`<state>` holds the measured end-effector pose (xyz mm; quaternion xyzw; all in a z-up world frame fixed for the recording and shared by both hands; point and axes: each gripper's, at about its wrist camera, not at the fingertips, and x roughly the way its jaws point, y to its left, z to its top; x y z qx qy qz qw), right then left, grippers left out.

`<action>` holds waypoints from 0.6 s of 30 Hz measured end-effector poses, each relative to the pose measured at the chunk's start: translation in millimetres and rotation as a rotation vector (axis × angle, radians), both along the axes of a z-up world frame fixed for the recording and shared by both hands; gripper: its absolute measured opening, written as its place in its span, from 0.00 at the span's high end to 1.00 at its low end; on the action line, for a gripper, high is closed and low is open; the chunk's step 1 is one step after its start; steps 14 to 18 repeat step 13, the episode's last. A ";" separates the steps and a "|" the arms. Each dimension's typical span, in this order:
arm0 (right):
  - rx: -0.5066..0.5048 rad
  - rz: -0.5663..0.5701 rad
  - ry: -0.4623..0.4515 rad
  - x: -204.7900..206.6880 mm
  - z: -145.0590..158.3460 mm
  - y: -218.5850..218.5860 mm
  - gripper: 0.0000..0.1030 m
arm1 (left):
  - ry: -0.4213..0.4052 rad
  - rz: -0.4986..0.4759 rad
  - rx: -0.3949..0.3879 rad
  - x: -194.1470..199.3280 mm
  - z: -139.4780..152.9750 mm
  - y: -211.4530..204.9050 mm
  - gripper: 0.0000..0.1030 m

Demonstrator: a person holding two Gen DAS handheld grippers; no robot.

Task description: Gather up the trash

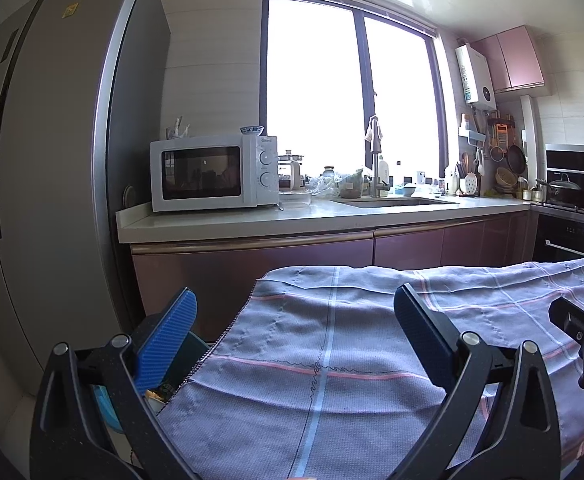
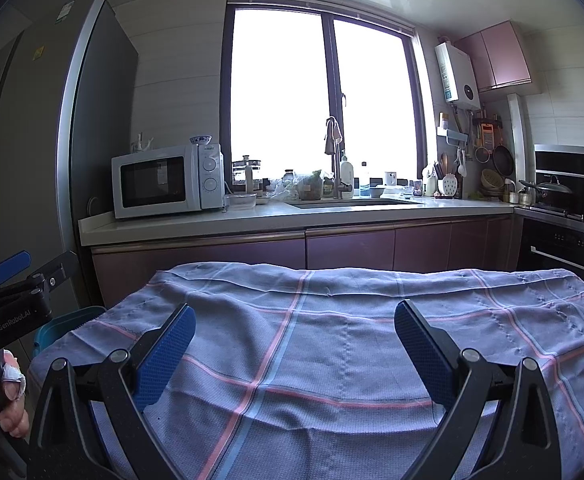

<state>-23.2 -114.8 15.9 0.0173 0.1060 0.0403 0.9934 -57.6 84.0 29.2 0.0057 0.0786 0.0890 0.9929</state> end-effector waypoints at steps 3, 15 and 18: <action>0.001 0.001 0.000 0.7 0.0 -0.5 0.07 | 0.006 -0.008 -0.003 2.6 -0.7 0.4 0.06; 0.019 0.008 0.139 26.9 -8.0 -26.9 0.07 | 0.218 -0.081 -0.040 57.6 -11.8 -3.6 0.05; 0.019 0.008 0.139 26.9 -8.0 -26.9 0.07 | 0.218 -0.081 -0.040 57.6 -11.8 -3.6 0.05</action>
